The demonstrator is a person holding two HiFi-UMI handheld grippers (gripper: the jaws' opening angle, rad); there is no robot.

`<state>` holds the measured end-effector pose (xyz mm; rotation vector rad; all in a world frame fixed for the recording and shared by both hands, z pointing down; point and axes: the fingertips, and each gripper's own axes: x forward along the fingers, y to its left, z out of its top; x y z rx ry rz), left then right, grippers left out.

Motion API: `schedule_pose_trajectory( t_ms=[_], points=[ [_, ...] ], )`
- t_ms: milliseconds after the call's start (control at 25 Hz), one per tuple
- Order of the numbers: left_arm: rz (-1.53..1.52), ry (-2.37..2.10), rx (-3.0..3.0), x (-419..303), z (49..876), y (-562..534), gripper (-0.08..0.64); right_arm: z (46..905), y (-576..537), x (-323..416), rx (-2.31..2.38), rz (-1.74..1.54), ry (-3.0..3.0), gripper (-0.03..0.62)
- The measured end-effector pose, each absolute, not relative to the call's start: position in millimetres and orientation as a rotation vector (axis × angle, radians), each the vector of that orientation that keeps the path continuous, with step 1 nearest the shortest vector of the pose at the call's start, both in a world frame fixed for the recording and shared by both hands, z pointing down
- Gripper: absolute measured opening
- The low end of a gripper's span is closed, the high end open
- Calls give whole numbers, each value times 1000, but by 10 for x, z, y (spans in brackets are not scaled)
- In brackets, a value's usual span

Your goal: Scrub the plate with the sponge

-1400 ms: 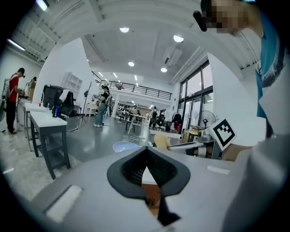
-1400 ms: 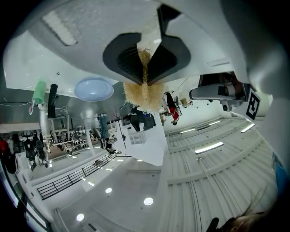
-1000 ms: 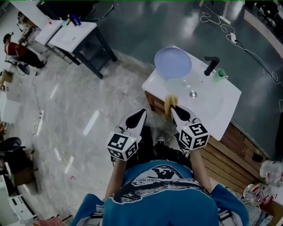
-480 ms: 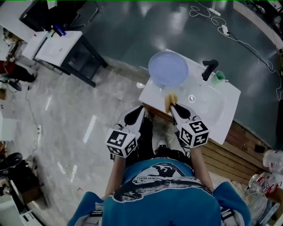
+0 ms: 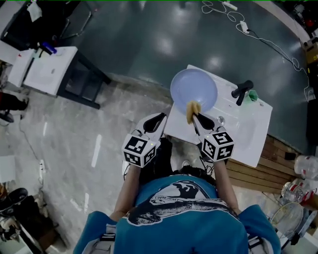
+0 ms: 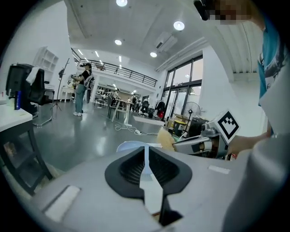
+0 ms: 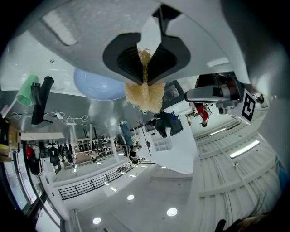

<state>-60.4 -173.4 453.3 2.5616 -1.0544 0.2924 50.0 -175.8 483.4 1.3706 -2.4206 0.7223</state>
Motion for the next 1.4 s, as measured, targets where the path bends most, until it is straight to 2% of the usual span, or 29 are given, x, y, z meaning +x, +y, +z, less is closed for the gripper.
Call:
schedule_pose_trajectory(
  t_ms=[280,480,760,1000,1160,1400],
  points=[
    [397,-911,2555,-692,4995,-2415,100,4999,-2222,550,1505,725,-2288,31],
    [426,-774,2467,-631,5387,-2782,178,5238,-2552,707,1572,727,-2154,31],
    [468,-644,2355,-331,5834,-2997,219,5635,-2802,1104,1592,760,-1977,31],
    [455,-660,2260,-156,6067,-3098,207,5900,-2999,1450,1609,835,-1891,31],
    [495,-748,2229,-171,6174,-3148,83,6015,-3169,1649,1600,850,-1847,31],
    [554,-809,2245,-177,6209,-3164,94,6263,-3411,1742,1498,836,-1753,31]
  ],
)
